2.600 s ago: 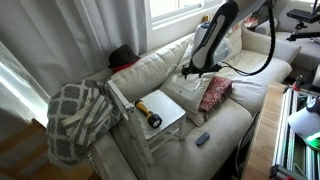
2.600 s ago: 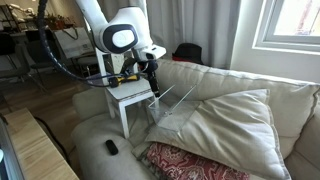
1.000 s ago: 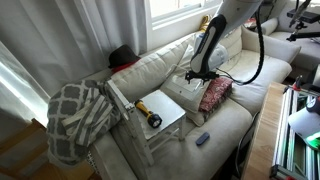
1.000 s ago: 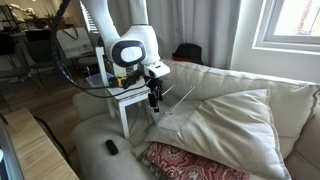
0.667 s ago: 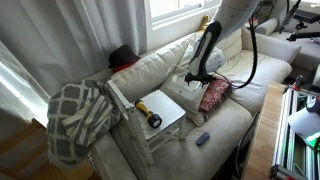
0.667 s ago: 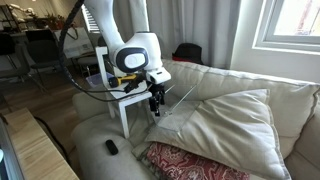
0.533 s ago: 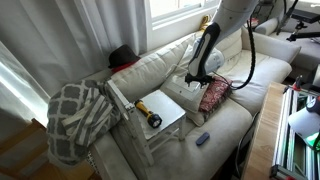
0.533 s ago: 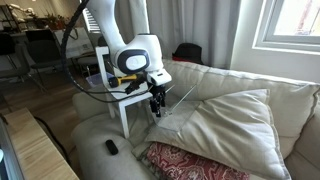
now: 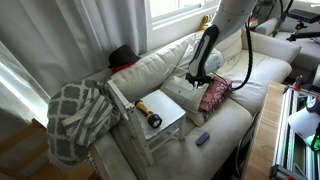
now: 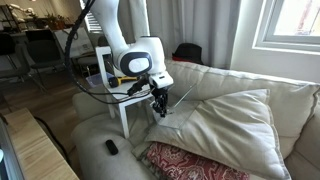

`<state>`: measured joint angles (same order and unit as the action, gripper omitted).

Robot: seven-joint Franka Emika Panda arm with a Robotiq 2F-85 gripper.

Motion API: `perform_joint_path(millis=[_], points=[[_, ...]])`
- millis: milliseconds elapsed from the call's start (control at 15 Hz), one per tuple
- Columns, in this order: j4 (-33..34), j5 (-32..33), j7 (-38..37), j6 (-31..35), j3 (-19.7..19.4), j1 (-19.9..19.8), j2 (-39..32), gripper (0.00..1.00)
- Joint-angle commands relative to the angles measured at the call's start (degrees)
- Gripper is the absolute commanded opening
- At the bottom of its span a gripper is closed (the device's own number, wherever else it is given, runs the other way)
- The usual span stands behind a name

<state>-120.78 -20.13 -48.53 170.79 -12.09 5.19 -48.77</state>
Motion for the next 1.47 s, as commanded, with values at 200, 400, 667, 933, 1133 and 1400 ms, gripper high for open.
perform_joint_path(millis=[200,400,667,933,1133,1400], points=[[0.6,-1.0,-2.3,-1.8,0.2,-1.0,1.0,0.01],[0.0,-1.0,-2.2,-2.3,0.9,-1.8,2.3,0.01],[-1.3,-2.1,-1.4,-3.5,3.0,-4.8,5.7,0.01],[-3.6,-4.7,0.2,-5.7,7.3,-9.4,11.1,0.01],[-5.8,-7.5,1.2,-8.0,11.0,-12.3,15.3,0.01],[-8.9,-10.6,0.9,-12.5,13.2,-12.4,21.0,0.01]])
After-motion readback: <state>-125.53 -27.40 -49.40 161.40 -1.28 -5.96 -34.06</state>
